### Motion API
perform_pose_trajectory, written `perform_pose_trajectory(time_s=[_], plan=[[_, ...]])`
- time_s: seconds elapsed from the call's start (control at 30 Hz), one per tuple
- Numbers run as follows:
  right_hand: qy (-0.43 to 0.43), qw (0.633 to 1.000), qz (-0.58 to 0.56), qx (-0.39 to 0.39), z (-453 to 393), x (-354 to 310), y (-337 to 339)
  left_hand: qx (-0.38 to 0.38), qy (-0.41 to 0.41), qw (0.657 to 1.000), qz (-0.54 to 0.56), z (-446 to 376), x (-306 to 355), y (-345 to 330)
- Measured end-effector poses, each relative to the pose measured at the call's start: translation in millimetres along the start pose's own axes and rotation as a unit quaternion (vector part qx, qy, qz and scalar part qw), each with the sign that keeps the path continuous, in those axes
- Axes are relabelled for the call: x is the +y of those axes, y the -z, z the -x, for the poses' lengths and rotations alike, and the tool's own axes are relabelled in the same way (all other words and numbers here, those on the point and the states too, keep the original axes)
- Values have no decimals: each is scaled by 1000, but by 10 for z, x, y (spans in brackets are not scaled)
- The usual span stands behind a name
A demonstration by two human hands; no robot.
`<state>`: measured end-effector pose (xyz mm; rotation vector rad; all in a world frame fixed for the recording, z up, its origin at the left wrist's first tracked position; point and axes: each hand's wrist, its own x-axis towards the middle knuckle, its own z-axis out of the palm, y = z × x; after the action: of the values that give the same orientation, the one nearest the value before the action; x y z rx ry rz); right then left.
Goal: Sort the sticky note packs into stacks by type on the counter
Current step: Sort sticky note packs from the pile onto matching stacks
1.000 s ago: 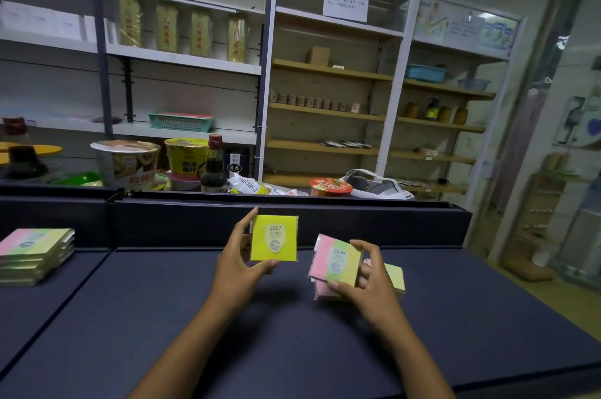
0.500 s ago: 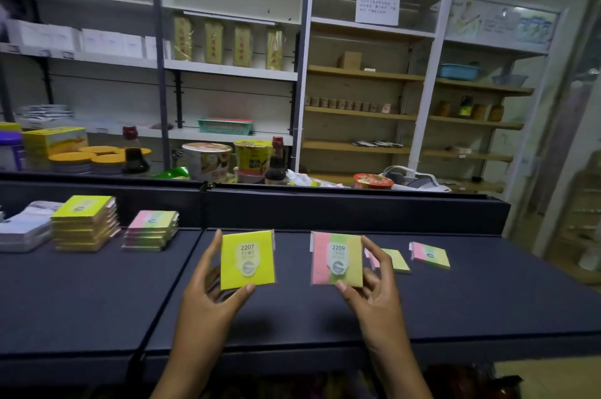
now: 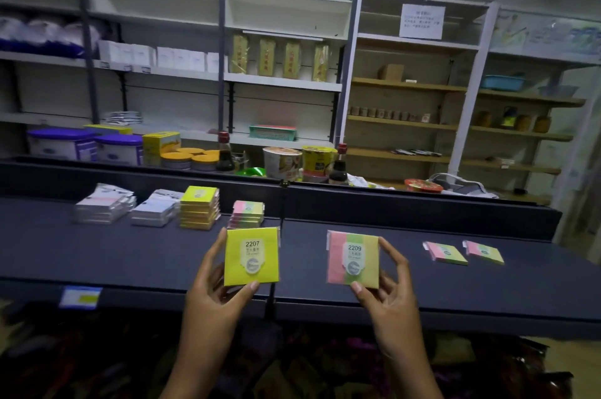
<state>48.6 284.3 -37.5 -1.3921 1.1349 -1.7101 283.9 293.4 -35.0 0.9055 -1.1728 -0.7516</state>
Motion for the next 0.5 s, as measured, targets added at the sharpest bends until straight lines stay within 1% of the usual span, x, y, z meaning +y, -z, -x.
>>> perform_pose_trajectory(time_s=[0.23,0.5], plan=[[3,1000,-1,-24,139,-52,-486,20,-8,1000,-10,20,118,502],[12,999,-4,-52,-145,48,-835,48,-16,998,-29,-241,22,713]])
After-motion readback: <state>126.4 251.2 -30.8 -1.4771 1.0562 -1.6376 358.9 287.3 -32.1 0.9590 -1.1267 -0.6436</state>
